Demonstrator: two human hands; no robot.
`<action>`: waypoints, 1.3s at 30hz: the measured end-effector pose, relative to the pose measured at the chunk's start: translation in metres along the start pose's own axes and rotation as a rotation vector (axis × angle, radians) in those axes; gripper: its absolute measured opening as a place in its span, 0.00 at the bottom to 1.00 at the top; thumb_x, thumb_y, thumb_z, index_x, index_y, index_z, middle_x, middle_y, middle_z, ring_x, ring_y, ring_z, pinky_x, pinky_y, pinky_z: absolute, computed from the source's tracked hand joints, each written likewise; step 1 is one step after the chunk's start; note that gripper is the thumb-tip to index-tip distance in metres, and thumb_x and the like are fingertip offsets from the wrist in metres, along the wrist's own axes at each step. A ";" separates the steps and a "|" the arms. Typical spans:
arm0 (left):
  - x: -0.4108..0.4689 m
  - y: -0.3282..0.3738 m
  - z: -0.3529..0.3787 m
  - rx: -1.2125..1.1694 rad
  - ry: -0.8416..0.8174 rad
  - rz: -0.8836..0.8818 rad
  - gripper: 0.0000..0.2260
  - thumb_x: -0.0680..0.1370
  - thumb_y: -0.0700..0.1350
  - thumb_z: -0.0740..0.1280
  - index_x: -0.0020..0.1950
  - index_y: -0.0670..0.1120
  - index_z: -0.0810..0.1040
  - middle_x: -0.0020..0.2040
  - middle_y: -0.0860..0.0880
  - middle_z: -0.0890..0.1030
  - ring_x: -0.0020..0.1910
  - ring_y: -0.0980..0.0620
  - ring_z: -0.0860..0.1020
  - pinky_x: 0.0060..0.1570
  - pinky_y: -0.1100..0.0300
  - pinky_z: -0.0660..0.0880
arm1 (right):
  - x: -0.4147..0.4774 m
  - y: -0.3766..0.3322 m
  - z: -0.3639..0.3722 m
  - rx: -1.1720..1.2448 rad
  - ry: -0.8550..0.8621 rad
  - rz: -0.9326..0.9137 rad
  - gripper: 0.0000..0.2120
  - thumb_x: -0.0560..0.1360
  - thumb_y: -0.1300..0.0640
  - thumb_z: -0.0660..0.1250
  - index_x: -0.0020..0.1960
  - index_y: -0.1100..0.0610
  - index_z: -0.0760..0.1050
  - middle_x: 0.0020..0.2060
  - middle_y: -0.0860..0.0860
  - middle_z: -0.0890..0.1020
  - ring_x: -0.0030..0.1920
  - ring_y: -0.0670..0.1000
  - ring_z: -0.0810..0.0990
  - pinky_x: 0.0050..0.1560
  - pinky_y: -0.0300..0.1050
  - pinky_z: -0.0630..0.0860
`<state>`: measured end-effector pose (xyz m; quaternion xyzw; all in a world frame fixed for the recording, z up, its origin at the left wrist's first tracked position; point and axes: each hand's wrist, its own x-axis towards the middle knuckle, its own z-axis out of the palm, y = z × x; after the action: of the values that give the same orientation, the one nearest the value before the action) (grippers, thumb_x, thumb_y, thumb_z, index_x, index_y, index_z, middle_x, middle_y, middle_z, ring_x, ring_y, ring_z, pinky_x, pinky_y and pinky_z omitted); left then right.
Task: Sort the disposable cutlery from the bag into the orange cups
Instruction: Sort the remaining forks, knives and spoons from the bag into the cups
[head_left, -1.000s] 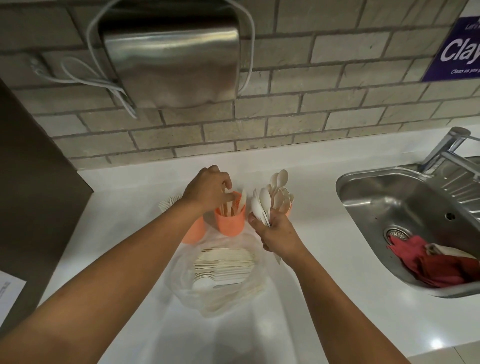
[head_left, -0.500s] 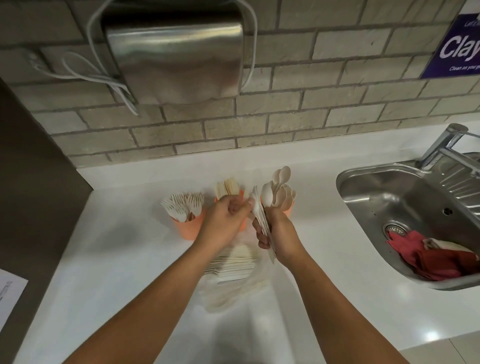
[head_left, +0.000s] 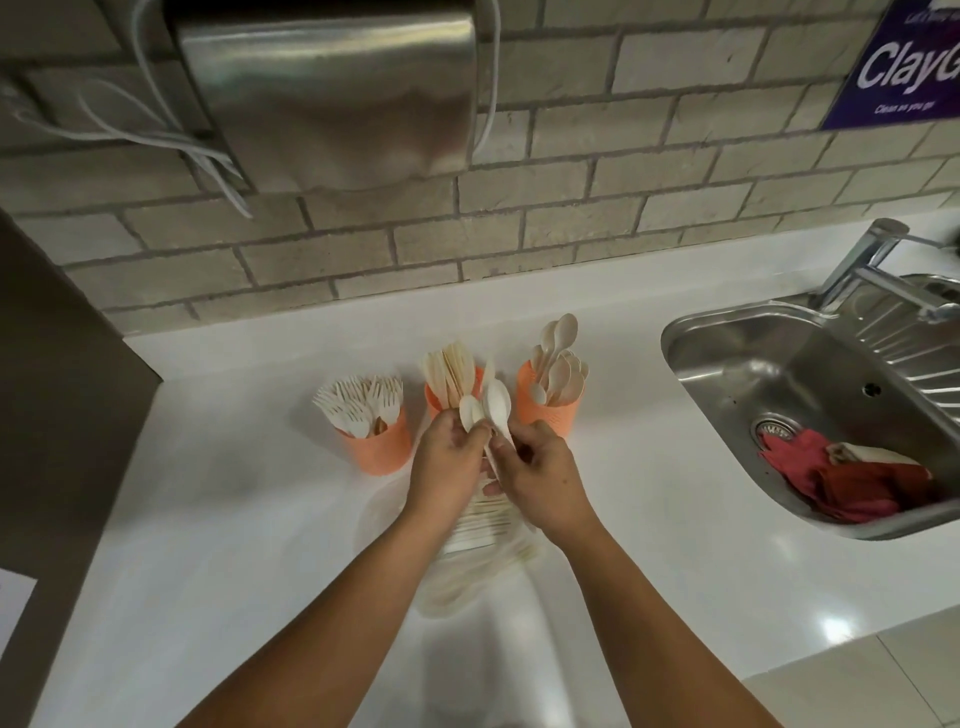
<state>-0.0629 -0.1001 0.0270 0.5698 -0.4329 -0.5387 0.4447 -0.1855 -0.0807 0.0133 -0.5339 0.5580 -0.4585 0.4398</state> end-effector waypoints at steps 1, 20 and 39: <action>0.000 0.001 0.001 -0.003 -0.009 -0.003 0.07 0.81 0.45 0.69 0.59 0.48 0.81 0.48 0.46 0.87 0.45 0.48 0.87 0.43 0.50 0.84 | -0.001 -0.002 -0.002 0.024 0.010 0.020 0.11 0.82 0.53 0.67 0.61 0.53 0.82 0.49 0.63 0.78 0.43 0.53 0.87 0.40 0.49 0.86; -0.015 0.013 0.050 0.051 0.232 0.039 0.04 0.79 0.48 0.71 0.51 0.50 0.85 0.44 0.46 0.86 0.47 0.43 0.85 0.55 0.40 0.81 | 0.006 -0.009 -0.069 0.118 0.002 0.076 0.06 0.81 0.55 0.68 0.56 0.56 0.81 0.42 0.53 0.86 0.40 0.52 0.86 0.44 0.50 0.85; -0.018 0.027 0.050 -0.029 0.251 0.055 0.03 0.81 0.43 0.71 0.50 0.47 0.85 0.45 0.45 0.88 0.46 0.48 0.86 0.57 0.45 0.82 | 0.070 -0.079 -0.106 0.273 0.118 -0.070 0.17 0.81 0.65 0.56 0.63 0.52 0.77 0.47 0.56 0.81 0.41 0.56 0.85 0.43 0.52 0.85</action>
<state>-0.1136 -0.0912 0.0562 0.6141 -0.3815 -0.4569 0.5183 -0.2770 -0.1474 0.1115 -0.4606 0.4964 -0.5756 0.4584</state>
